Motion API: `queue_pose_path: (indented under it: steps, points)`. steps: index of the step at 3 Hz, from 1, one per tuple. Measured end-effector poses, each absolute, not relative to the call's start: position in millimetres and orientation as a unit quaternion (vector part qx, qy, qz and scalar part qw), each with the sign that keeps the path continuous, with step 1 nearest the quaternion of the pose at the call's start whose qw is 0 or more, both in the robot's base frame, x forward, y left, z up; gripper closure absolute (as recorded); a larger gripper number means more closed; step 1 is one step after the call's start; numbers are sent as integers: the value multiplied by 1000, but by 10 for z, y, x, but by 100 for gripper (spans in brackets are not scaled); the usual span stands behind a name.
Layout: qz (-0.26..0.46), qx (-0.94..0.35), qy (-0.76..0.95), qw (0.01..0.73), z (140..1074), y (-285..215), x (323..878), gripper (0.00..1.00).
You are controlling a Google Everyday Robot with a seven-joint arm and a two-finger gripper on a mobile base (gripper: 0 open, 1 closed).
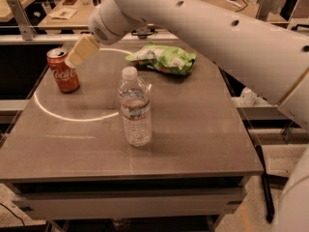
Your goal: Move coke can near water bottle
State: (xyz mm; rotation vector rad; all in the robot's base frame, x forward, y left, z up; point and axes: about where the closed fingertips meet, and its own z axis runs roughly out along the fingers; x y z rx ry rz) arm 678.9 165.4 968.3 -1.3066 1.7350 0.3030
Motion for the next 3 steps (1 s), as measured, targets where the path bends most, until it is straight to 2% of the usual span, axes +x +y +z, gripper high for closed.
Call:
queue_pose_path:
  steps: [3]
  points:
    - [194,-598,642,439,9568,2273,6859,0]
